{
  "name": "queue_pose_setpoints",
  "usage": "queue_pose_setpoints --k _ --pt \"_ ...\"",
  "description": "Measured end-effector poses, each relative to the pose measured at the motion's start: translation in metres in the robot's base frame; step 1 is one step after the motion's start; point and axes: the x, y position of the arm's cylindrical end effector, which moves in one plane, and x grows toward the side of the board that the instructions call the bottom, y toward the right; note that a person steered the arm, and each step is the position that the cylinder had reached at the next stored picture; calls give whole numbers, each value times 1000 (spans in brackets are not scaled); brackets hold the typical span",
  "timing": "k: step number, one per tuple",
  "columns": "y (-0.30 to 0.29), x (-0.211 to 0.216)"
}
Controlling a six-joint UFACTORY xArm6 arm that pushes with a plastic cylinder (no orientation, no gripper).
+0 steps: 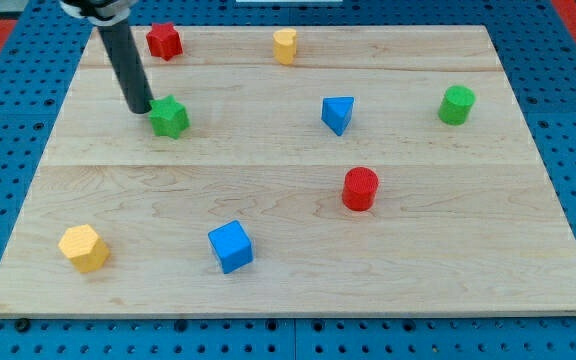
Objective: Move green star closer to the blue triangle
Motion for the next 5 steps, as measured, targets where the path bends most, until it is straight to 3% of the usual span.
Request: queue_pose_setpoints --k 2,4,5 --pt "5 31" --pt "110 29" --pt "82 18"
